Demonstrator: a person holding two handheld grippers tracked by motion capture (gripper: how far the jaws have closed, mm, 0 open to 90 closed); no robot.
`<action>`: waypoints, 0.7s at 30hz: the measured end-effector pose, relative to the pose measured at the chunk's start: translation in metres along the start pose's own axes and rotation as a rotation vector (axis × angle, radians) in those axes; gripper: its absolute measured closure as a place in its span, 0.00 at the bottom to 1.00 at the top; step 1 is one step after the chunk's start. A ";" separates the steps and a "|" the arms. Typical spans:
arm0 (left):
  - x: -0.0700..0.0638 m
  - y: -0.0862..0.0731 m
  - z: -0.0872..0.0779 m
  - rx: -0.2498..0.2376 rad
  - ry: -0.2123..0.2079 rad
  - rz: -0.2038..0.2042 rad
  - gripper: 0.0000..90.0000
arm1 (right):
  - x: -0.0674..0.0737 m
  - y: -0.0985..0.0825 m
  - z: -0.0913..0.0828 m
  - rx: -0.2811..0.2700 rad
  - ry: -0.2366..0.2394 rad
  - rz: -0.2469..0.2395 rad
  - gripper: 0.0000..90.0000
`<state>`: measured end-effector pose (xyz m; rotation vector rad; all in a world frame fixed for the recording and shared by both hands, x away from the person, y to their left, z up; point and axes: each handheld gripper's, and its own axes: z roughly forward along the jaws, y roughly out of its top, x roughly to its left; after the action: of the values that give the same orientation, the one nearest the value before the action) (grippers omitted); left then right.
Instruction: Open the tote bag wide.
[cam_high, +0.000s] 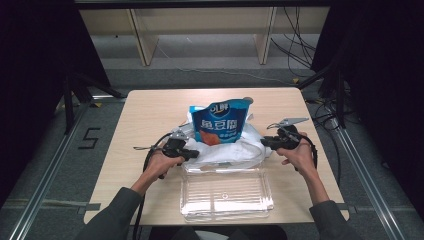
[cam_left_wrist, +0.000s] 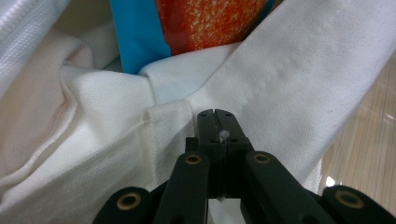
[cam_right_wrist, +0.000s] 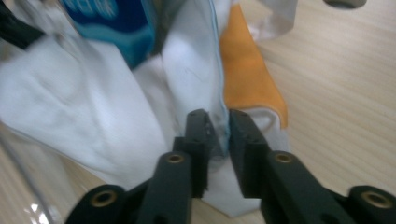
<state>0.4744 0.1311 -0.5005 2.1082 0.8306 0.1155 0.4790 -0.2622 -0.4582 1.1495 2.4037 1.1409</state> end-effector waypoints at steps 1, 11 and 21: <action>0.000 0.000 0.000 -0.003 0.004 -0.003 0.99 | 0.000 -0.002 0.005 0.013 0.002 0.001 0.92; 0.002 -0.001 0.001 -0.002 -0.011 -0.004 0.99 | -0.005 -0.014 0.027 0.115 -0.027 -0.023 0.94; -0.001 0.007 -0.012 -0.053 -0.058 -0.017 0.78 | -0.018 -0.008 0.004 -0.008 0.022 0.033 0.66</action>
<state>0.4731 0.1355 -0.4877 2.0448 0.8023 0.0659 0.4883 -0.2762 -0.4687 1.1841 2.4030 1.1773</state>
